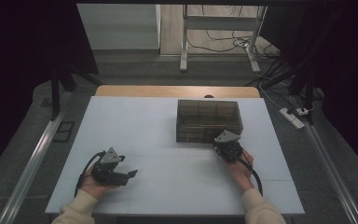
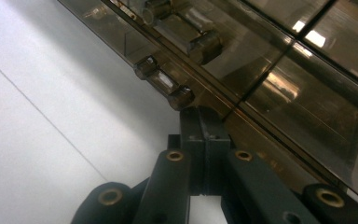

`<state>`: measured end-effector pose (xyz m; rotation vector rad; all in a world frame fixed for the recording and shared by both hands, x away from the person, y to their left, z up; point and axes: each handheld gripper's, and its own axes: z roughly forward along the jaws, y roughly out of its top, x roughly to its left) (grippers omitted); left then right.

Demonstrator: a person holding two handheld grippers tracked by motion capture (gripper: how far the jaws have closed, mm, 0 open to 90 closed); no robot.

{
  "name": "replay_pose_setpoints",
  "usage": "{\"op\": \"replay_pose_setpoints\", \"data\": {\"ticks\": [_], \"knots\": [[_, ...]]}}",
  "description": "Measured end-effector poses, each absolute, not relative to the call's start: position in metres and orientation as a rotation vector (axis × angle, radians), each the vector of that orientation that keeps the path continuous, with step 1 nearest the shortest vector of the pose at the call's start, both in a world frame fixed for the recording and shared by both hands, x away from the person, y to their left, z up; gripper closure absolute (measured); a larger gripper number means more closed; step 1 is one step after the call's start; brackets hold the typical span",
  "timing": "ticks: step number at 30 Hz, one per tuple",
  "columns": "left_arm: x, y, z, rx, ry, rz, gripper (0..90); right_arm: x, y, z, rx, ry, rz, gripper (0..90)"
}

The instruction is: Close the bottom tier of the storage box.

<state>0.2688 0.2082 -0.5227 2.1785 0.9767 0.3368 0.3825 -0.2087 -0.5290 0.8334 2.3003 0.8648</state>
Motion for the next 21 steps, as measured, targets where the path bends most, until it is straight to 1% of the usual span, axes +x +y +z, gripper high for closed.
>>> {"op": "replay_pose_setpoints", "data": {"ticks": [11, 21], "knots": [[0.268, 0.209, -0.523, 2.176, 0.98, 0.334, 23.0, 0.382, -0.211, -0.527, 0.847, 2.297, 0.88, 89.2], [0.269, 0.21, -0.523, 2.169, 0.988, 0.327, 22.8, 0.368, -0.222, -0.519, 0.794, 2.331, 0.902, 89.2]]}}
